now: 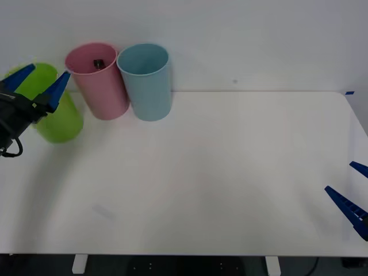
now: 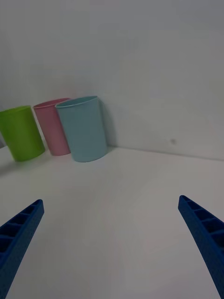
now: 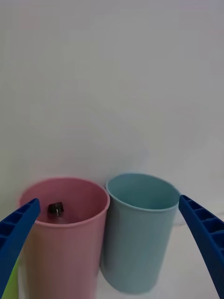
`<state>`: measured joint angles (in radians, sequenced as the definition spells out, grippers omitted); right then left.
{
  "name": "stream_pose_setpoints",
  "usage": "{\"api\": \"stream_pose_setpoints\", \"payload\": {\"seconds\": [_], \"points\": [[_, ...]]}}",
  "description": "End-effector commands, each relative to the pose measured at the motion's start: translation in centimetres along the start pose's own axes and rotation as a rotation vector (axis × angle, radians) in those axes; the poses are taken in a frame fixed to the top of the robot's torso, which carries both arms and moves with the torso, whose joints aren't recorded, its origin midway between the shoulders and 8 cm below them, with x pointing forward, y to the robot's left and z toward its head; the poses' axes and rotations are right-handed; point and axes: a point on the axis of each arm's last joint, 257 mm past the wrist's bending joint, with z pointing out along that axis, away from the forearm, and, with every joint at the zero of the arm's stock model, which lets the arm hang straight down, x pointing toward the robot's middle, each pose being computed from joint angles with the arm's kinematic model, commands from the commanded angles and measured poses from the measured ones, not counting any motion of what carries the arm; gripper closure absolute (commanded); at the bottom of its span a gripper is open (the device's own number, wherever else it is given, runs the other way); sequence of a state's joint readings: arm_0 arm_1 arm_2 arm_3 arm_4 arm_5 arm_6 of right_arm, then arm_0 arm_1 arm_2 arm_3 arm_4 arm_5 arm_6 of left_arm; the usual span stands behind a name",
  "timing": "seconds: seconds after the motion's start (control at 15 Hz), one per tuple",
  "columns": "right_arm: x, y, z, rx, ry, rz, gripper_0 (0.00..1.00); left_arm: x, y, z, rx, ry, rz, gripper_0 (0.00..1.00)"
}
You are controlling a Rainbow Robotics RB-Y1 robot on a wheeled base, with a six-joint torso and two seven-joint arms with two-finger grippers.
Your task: Grasp the object on the table and drop it into the matching bin: aluminum can to the light blue bin, PET bottle to the pink bin.
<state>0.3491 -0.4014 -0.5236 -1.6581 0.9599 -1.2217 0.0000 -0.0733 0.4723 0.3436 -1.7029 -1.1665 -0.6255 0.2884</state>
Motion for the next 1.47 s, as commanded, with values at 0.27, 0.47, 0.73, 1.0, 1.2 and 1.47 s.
{"api": "stream_pose_setpoints", "payload": {"seconds": [0.27, 0.47, 0.73, 1.0, 1.2, 1.47], "points": [[0.0, 0.0, 0.0, 0.0, 0.0, 0.0, 0.0, 1.4, -0.8, -5.9, 0.052, 0.069, 0.004, 0.0], [0.0, 0.0, 0.0, 0.0, 0.0, 0.0, 0.0, 2.4, -1.3, -9.1, 0.098, 0.117, 0.018, 0.0], [0.0, 0.0, 0.0, 0.0, 0.0, 0.0, 0.0, 4.1, -1.3, -12.7, 0.12, 0.188, 0.106, 0.0], [0.0, 0.0, 0.0, 0.0, 0.0, 0.0, 0.0, 5.7, -1.3, -15.8, 0.144, 0.258, 0.18, 0.0], [0.0, 0.0, 0.0, 0.0, 0.0, 0.0, 0.0, 6.4, -2.1, -18.3, 0.177, 0.303, 0.165, 0.0], [0.0, 0.0, 0.0, 0.0, 0.0, 0.0, 0.0, 7.6, -3.3, -20.8, 0.183, 0.348, 0.123, 0.0]]}}
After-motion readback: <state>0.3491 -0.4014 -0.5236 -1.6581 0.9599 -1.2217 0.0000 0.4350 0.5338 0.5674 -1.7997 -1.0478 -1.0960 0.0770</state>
